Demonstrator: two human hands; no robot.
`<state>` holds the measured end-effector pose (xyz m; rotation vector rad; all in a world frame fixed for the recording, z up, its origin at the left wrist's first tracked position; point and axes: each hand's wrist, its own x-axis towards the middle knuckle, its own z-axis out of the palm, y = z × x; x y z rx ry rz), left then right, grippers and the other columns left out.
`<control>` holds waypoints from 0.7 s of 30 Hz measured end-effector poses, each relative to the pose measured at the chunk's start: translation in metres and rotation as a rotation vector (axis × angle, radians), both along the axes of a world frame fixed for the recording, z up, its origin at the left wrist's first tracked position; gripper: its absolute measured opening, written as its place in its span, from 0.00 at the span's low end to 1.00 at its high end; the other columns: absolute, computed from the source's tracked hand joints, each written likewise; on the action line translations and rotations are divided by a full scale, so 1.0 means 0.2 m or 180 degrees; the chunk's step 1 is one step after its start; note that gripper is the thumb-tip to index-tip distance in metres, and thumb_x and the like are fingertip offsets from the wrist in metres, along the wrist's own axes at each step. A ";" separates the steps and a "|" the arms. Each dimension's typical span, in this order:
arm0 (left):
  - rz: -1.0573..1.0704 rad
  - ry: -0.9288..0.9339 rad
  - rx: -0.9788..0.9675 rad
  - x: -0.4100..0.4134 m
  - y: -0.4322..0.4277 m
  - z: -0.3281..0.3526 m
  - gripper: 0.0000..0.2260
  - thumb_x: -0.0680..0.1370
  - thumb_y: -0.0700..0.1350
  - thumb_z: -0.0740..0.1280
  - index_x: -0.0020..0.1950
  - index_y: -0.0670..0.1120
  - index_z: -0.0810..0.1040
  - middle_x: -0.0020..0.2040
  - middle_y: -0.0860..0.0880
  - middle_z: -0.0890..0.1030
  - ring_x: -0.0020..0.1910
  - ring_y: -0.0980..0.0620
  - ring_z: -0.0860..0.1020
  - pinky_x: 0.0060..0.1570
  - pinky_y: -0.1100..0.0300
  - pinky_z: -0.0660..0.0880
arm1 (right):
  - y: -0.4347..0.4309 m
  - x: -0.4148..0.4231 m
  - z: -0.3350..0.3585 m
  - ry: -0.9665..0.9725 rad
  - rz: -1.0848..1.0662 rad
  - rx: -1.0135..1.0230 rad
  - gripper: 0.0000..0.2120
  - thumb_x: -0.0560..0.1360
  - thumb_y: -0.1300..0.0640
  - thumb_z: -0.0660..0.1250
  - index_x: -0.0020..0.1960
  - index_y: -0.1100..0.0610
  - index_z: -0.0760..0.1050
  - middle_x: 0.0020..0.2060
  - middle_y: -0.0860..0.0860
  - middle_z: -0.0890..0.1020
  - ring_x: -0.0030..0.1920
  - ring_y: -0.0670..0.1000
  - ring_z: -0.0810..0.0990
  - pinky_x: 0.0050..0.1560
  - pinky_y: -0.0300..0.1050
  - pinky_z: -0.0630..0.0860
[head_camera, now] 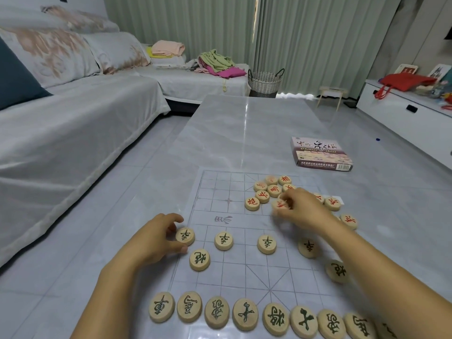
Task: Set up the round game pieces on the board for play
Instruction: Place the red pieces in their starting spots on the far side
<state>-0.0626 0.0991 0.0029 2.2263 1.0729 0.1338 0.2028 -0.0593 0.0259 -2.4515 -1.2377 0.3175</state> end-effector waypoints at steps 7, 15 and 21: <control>0.0301 -0.0484 0.0735 0.02 -0.04 0.04 0.25 0.72 0.47 0.71 0.67 0.50 0.69 0.66 0.47 0.69 0.65 0.48 0.69 0.61 0.54 0.68 | -0.49 0.17 0.03 0.0087 -0.0350 0.0489 0.16 0.71 0.57 0.71 0.58 0.54 0.75 0.50 0.49 0.77 0.42 0.44 0.75 0.39 0.33 0.68; -0.0820 -0.0726 0.0851 0.33 -0.34 0.16 0.16 0.75 0.47 0.68 0.61 0.56 0.71 0.58 0.59 0.71 0.51 0.67 0.72 0.51 0.73 0.68 | -0.72 0.31 -0.12 0.0245 -0.0740 0.0546 0.19 0.70 0.56 0.72 0.59 0.54 0.73 0.50 0.49 0.76 0.43 0.45 0.74 0.46 0.40 0.68; -0.1242 0.0161 0.0983 0.87 -0.50 0.14 0.18 0.76 0.49 0.66 0.65 0.50 0.70 0.64 0.49 0.73 0.59 0.49 0.74 0.55 0.55 0.72 | -0.73 0.40 -0.15 0.0261 -0.0738 0.0489 0.20 0.71 0.54 0.70 0.62 0.53 0.72 0.51 0.47 0.74 0.45 0.46 0.74 0.47 0.39 0.68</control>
